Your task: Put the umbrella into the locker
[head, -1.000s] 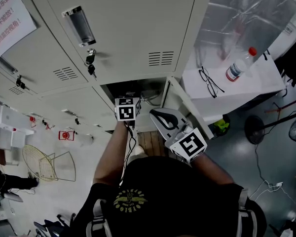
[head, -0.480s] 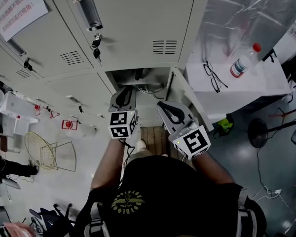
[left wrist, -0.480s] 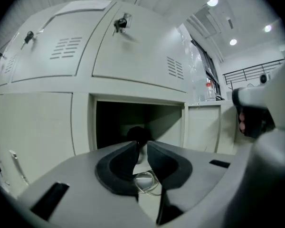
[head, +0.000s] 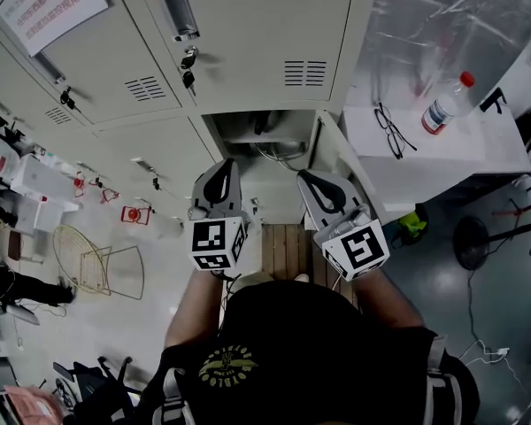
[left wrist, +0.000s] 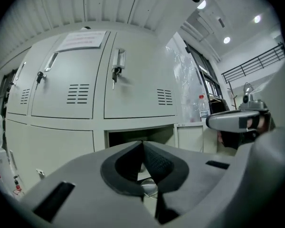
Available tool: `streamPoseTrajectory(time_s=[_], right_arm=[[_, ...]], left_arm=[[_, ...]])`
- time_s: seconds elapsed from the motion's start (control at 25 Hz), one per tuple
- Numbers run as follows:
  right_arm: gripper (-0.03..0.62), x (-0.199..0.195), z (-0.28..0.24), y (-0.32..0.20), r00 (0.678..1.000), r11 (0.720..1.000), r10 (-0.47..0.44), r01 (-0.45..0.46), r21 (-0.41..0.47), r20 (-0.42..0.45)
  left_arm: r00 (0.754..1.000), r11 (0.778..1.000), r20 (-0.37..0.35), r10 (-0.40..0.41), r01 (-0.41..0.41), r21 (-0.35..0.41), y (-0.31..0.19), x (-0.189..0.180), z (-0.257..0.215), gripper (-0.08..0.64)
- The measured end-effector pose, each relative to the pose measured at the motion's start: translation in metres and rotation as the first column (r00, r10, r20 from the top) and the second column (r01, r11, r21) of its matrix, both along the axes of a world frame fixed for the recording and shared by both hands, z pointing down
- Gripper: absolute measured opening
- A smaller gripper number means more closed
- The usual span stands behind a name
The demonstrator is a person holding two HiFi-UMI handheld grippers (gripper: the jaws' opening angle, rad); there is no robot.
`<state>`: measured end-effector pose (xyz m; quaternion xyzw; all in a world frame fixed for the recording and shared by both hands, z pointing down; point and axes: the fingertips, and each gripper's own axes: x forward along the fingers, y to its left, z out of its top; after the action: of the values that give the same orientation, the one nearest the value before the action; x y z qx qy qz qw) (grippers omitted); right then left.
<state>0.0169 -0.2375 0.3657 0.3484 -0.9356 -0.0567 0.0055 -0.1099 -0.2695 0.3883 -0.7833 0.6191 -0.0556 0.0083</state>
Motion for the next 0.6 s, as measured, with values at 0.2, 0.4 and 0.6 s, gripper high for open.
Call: streamPoseTrajectory(time_s=[0.2,0.4,0.6], right_arm=[[0.031,0.0,-0.006,0.003,0.999,0.999,0.034,-0.033,0.012,-0.007],[0.031,0.0,-0.01,0.006,0.997,0.997,0.076,-0.076,0.002,-0.007],[0.029,-0.001,-0.011,0.016,0.995,0.995,0.101,-0.101,-0.01,0.007]], left_arm=[[1.0,0.999,-0.007,0.019,-0.019,0.027,0.013,-0.011,-0.016,0.023],[1.0,1.0,0.007,0.021,-0.021,0.014,0.024,-0.029,-0.025,0.023],[0.999,0.999,0.021,0.045,-0.045,0.021,0.038,-0.039,-0.028,0.023]])
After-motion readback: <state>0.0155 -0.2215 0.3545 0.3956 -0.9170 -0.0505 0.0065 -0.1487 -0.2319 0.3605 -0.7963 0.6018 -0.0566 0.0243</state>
